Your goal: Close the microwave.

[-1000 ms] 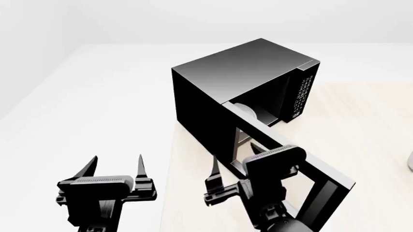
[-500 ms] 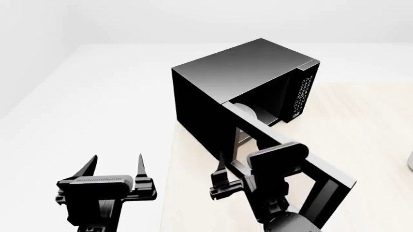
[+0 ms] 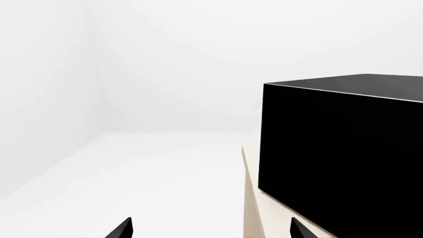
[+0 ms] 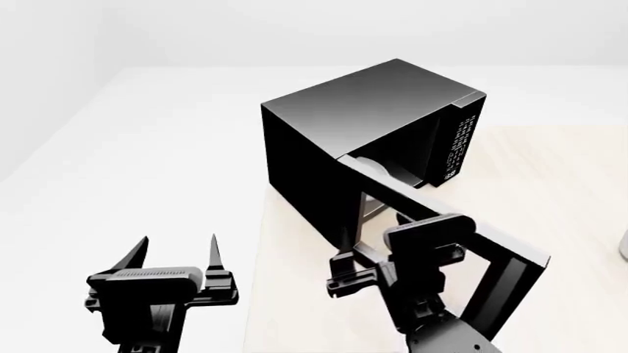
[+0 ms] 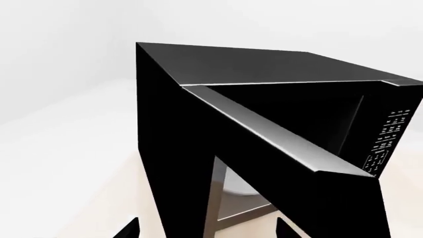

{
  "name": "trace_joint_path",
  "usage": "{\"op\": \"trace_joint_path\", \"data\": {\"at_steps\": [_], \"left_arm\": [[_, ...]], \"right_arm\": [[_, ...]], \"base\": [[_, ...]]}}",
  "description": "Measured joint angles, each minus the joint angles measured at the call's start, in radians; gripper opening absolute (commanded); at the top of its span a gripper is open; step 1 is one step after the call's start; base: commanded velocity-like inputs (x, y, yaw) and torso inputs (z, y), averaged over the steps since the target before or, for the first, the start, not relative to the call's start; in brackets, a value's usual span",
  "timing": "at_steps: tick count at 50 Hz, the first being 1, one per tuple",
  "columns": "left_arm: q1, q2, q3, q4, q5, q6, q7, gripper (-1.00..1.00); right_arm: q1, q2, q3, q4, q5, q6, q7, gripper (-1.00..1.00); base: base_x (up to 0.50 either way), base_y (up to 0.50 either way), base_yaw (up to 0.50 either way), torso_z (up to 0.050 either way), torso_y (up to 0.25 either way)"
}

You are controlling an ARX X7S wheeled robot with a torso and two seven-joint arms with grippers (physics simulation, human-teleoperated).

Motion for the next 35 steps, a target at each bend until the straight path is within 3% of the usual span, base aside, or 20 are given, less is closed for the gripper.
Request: {"op": "trace_joint_path", "data": {"at_steps": [35], "left_arm": [[-0.005, -0.008, 0.006, -0.001, -0.006, 0.000, -0.009, 1.00]], "right_arm": [[0.016, 0.012, 0.029, 0.075, 0.006, -0.018, 0.006, 1.00]], "base": [[0.00, 0.00, 0.00, 0.000, 0.000]]}}
